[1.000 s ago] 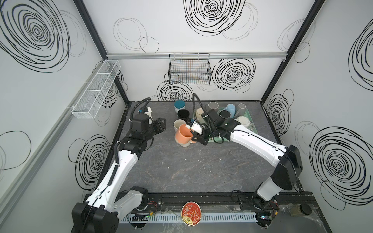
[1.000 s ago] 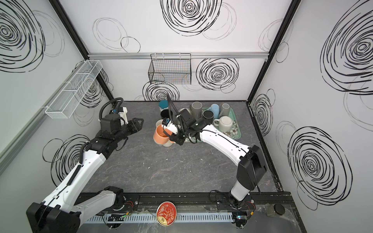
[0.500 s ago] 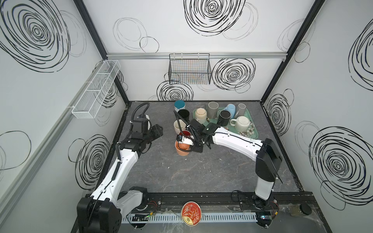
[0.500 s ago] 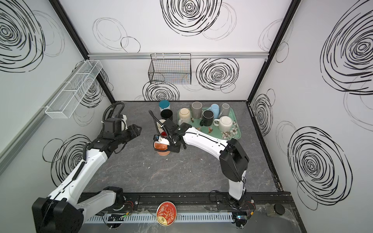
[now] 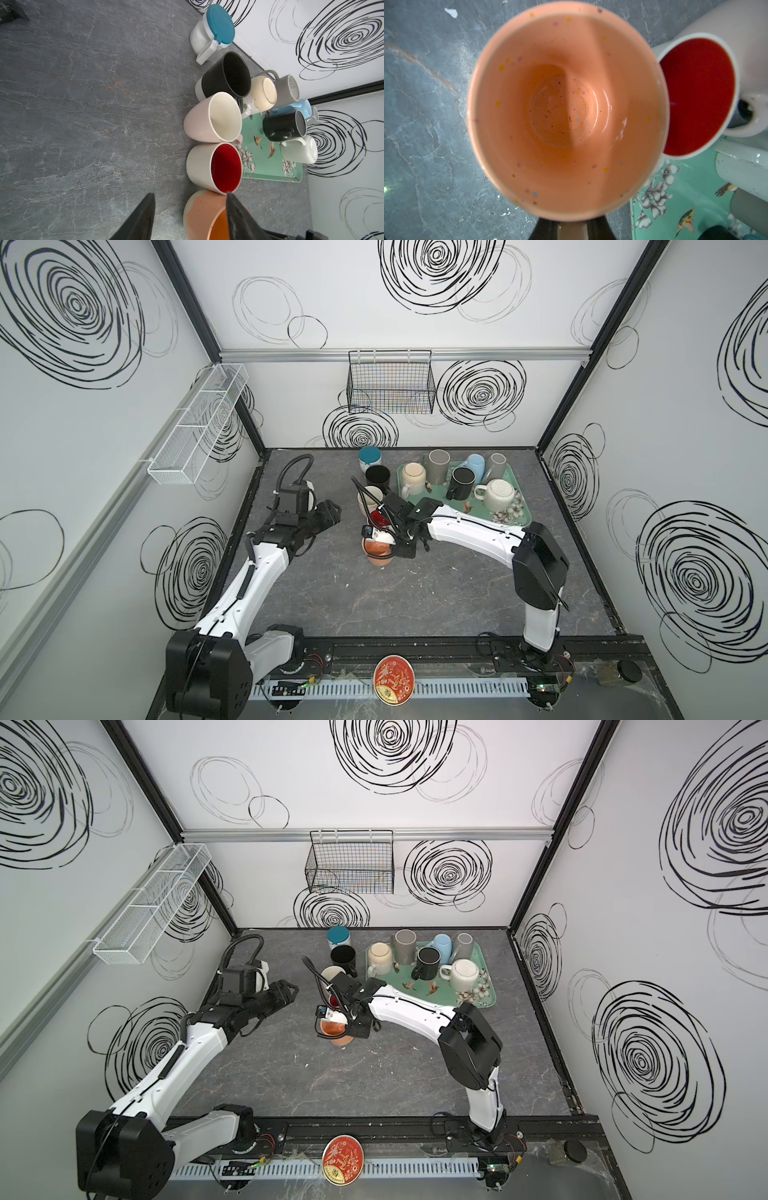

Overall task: Turn the mug right side up
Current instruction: 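Lower the orange mug onto the table beside the red-lined mug with the right gripper, then open the right gripper off the orange mug while both arms move over the tray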

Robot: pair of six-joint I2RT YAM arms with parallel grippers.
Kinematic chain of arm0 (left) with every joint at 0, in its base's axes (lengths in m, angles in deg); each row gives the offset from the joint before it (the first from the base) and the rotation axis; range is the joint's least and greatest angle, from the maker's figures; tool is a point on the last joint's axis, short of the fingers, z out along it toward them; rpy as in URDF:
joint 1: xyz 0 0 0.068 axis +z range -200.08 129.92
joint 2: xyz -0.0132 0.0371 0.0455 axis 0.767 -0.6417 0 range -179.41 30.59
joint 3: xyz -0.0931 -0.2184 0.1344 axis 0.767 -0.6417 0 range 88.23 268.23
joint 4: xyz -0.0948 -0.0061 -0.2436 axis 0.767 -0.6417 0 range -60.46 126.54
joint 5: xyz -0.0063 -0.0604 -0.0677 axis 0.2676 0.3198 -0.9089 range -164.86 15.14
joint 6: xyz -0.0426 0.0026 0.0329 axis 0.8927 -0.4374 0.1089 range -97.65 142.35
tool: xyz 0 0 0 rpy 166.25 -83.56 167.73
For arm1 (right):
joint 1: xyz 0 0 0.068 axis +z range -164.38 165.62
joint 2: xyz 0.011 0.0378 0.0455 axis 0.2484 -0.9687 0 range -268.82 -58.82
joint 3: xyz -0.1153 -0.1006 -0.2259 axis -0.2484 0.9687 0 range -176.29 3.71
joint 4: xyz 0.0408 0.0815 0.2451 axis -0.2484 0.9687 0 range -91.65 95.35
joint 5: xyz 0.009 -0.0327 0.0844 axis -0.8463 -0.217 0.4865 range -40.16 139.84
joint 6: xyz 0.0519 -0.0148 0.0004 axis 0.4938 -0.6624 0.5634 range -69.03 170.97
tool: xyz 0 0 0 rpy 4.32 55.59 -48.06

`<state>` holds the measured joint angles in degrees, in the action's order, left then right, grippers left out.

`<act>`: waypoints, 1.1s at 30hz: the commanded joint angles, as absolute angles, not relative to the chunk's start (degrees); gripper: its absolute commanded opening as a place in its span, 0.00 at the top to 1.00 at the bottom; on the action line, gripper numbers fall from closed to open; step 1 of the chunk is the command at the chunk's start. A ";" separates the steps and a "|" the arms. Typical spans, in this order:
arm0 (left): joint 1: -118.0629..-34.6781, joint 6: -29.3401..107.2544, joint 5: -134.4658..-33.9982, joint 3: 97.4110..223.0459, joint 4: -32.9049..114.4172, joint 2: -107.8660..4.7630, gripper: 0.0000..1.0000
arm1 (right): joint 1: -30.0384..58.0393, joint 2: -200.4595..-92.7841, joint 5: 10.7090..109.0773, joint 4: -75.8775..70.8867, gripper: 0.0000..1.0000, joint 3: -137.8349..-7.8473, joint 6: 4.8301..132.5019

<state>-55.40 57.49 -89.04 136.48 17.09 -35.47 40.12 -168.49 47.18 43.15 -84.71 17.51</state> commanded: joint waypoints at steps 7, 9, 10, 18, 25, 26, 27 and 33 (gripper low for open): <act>-55.40 57.77 -89.73 141.02 20.10 -39.09 0.41 | 39.75 -166.84 47.06 37.71 0.71 -81.65 18.01; -55.83 57.90 -89.46 141.85 20.17 -39.70 0.41 | 39.70 -166.54 46.99 37.68 0.65 -81.40 18.24; -56.17 58.10 -89.21 142.22 20.27 -40.09 0.41 | 39.68 -166.34 46.71 37.90 0.64 -81.66 18.55; -61.71 59.03 -86.53 147.91 20.22 -45.15 0.41 | 39.09 -161.75 45.11 40.59 0.54 -85.00 21.59; -72.10 57.16 -81.99 160.08 17.05 -55.51 0.41 | 28.92 -154.80 44.42 40.87 0.54 -87.69 27.97; -73.93 56.78 -81.39 162.00 16.63 -57.34 0.41 | 26.58 -154.33 42.82 40.79 0.53 -88.46 29.72; -75.58 56.41 -80.80 163.64 16.21 -58.98 0.41 | 24.35 -154.10 41.68 40.83 0.52 -89.12 31.41; -85.70 55.86 -79.49 172.66 17.87 -69.89 0.42 | 7.02 -155.03 40.98 41.92 0.31 -91.91 45.78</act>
